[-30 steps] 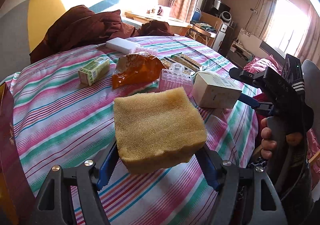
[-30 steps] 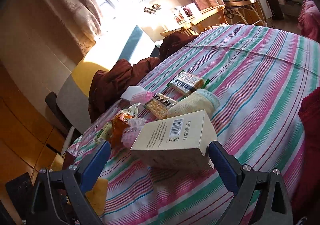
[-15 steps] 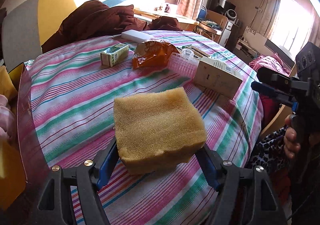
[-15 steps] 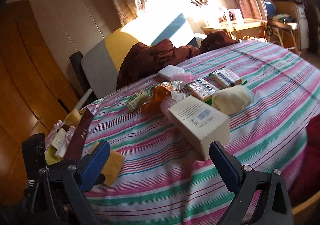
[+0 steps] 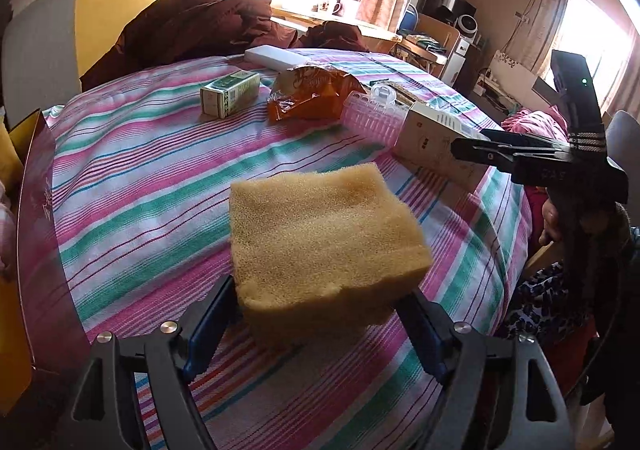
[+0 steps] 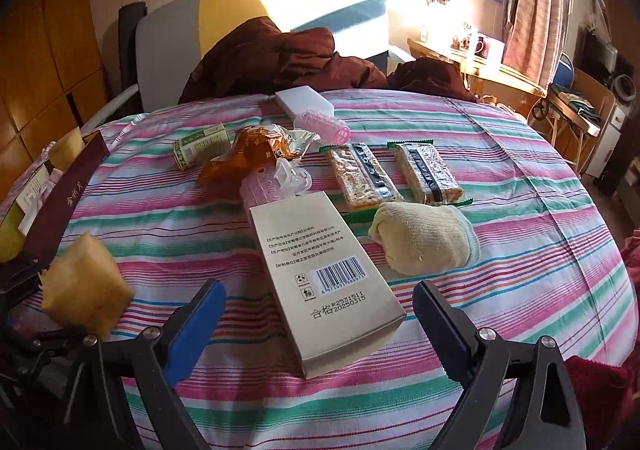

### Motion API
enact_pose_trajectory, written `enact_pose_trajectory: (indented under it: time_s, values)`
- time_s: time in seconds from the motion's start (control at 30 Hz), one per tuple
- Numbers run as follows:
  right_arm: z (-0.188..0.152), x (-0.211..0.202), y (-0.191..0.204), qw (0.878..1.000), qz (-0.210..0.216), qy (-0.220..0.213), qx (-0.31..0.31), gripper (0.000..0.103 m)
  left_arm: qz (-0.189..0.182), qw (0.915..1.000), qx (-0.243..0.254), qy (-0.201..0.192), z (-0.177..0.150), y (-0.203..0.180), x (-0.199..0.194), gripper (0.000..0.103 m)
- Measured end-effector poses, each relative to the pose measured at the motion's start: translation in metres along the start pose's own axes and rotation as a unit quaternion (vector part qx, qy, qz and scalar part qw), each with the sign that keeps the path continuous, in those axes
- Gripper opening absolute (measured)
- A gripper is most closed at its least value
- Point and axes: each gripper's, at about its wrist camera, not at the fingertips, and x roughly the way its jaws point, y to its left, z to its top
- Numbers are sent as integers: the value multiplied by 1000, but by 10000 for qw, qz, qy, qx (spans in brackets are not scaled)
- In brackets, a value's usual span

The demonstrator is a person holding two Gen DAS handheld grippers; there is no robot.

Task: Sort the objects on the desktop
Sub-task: 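Grasp the white medicine box with the right tool while the left tool holds the sponge, then carry sponge and box over the gold tin and open both tools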

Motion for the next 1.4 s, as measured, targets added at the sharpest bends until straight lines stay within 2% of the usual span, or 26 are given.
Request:
enact_pose_trajectory:
  time_s: [0.1,0.17,0.23,0.43,0.6,0.9,1.07,1.27,1.4]
  values:
    - [1,8,-2,10000,31,89,-4,92,29,10000,-29,-53,1,0,-2,82]
    - [0,12,0,9999,11,134,-47,82,103,9999,13,-122,1,-2,-3,82]
    - [-3,12,4,9998,-57,135,-122,67,173,9997,53,-193,2,-4,-5,81]
    - [-12,4,16,9998,-185,53,-114,60,87,9996,46,-274,2,-3,-6,74]
    - [-18,-7,28,9998,-168,-45,-20,54,68,9990,70,-441,1,-3,-17,72]
    - [-29,-33,58,9990,309,-310,96,51,-16,9971,49,-755,-5,-2,-50,72]
    - [-23,-43,90,9967,633,-503,-107,51,42,9955,-83,-948,-11,8,-75,72]
    - [-4,-55,138,9892,1178,-786,-372,51,320,9917,-350,-1197,-24,35,-109,72]
    - [10,-58,181,9800,1634,-912,-670,50,674,9853,-759,-1374,-38,71,-136,72]
